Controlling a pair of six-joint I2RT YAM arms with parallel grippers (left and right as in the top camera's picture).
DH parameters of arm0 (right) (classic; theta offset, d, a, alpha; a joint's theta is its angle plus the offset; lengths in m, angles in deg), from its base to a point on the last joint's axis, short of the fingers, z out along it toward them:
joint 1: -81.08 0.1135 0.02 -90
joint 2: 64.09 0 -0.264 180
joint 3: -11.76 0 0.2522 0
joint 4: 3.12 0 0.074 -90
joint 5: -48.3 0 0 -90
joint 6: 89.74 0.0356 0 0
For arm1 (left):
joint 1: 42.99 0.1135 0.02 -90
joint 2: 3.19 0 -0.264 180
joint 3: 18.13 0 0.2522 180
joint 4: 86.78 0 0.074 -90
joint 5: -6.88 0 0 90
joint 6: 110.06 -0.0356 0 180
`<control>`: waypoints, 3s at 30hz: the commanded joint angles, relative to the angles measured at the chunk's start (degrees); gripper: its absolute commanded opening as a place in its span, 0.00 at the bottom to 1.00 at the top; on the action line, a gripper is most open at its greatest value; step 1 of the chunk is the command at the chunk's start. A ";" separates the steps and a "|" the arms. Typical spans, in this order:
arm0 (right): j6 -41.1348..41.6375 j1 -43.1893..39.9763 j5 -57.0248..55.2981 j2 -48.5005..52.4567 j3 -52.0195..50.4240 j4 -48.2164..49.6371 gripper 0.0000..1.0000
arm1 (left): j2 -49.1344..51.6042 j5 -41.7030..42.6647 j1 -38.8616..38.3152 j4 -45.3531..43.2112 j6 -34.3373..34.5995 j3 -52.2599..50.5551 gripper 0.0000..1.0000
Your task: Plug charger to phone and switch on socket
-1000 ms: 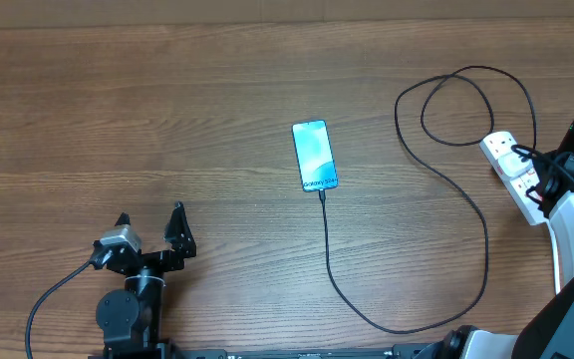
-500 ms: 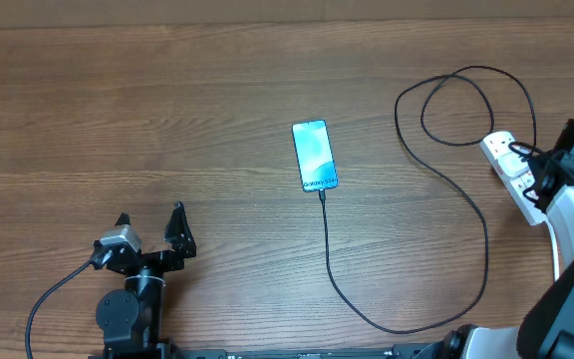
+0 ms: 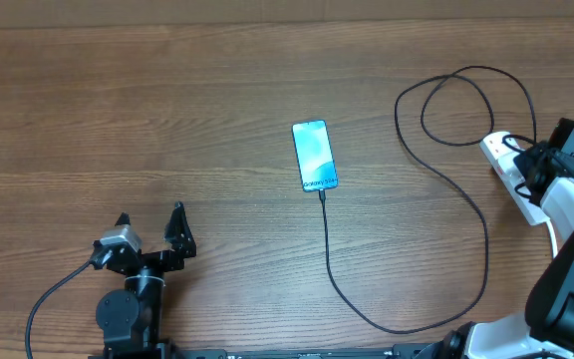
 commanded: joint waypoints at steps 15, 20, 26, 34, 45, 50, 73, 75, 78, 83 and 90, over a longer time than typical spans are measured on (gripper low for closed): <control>-2.45 0.04 2.25 4.26 1.05 0.57 0.04 | -0.48 -0.42 0.31 0.13 0.55 -0.28 0.99; -2.45 0.04 2.23 4.26 1.05 0.61 0.04 | -0.48 -0.42 0.31 0.13 0.55 -0.28 0.99; -2.43 -0.31 2.21 3.89 2.75 2.14 0.04 | -0.48 -0.42 0.31 0.13 0.55 -0.28 1.00; -2.45 -2.21 3.37 3.23 7.50 -2.45 0.04 | -0.48 -0.42 0.31 0.13 0.55 -0.28 1.00; -2.43 -1.92 5.99 3.85 6.19 -3.67 0.04 | -0.48 -0.42 0.31 0.13 0.55 -0.28 1.00; -2.45 -1.92 5.35 4.66 6.19 -3.76 0.04 | -0.48 -0.42 0.31 0.13 0.55 -0.28 1.00; -2.38 -1.70 4.17 5.31 6.16 -7.65 0.04 | -0.48 -0.42 0.31 0.13 0.55 -0.28 1.00; -2.40 -1.70 6.05 5.31 6.16 -7.41 0.04 | -0.48 -0.42 0.31 0.13 0.55 -0.28 0.99; -2.43 -1.66 6.49 5.31 6.16 -7.45 0.04 | -0.48 -0.42 0.31 0.13 0.55 -0.28 0.99; -2.43 -1.66 6.51 5.31 5.62 -6.36 0.04 | -0.48 -0.42 0.31 0.13 0.55 -0.28 1.00; -2.40 -1.64 6.60 5.31 4.15 -4.92 0.04 | -0.48 -0.42 0.31 0.13 0.55 -0.28 1.00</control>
